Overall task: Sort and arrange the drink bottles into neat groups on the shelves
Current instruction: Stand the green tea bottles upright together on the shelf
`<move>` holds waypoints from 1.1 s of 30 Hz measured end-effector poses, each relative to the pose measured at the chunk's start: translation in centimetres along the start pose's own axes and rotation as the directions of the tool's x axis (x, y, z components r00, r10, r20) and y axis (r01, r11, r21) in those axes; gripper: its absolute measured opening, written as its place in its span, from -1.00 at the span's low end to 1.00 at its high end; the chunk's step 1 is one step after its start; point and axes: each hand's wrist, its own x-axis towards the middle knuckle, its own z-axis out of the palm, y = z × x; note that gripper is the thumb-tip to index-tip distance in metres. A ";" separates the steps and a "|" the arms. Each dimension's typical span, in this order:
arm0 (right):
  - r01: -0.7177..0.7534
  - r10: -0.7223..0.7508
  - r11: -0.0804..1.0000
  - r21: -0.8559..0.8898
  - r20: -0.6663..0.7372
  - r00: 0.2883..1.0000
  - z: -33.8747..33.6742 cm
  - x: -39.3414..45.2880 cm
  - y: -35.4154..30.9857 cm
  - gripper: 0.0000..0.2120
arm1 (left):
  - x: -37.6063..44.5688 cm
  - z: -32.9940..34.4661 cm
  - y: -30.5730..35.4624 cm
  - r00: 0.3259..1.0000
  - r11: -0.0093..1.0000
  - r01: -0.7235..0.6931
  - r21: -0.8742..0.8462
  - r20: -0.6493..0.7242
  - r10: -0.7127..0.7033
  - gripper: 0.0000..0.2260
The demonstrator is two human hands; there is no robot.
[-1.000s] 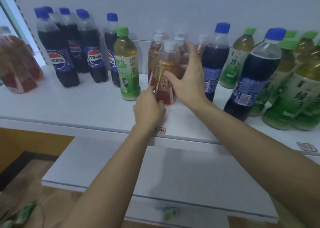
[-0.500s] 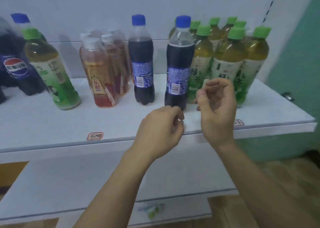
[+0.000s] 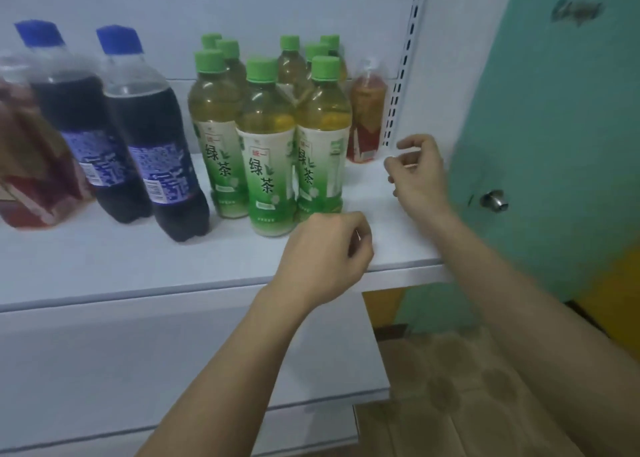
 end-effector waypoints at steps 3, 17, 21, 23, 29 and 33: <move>0.008 0.002 0.993 -0.114 0.091 0.996 1.0 5.0 1.3 -0.74 | 1.1 1.9 0.6 0.993 0.984 0.118 0.132 -0.026 -0.116 -0.91; -0.048 0.072 0.993 -0.112 0.225 0.972 4.3 12.8 1.6 -0.18 | 1.8 3.3 1.8 0.957 0.925 0.282 0.254 -0.143 -0.253 -0.89; -0.121 0.107 0.991 0.065 0.188 0.976 0.8 9.1 0.9 -0.26 | 1.5 3.2 1.8 0.957 0.937 0.269 0.224 -0.169 -0.234 -0.88; -0.192 0.149 0.954 0.232 0.190 0.970 -1.5 6.3 0.5 -0.32 | 1.2 3.2 1.9 0.951 0.954 0.252 0.162 -0.226 -0.213 -0.85; -0.283 0.173 0.778 0.561 0.243 0.955 -7.1 -3.8 -2.2 -0.51 | 0.7 3.3 2.2 0.908 0.995 0.103 -0.013 -0.407 -0.099 -0.61; -0.318 0.172 0.634 0.705 0.272 0.947 -6.5 -9.7 -5.2 -0.44 | -0.5 2.6 3.2 0.915 0.918 -0.142 -0.370 -0.402 -0.021 -0.51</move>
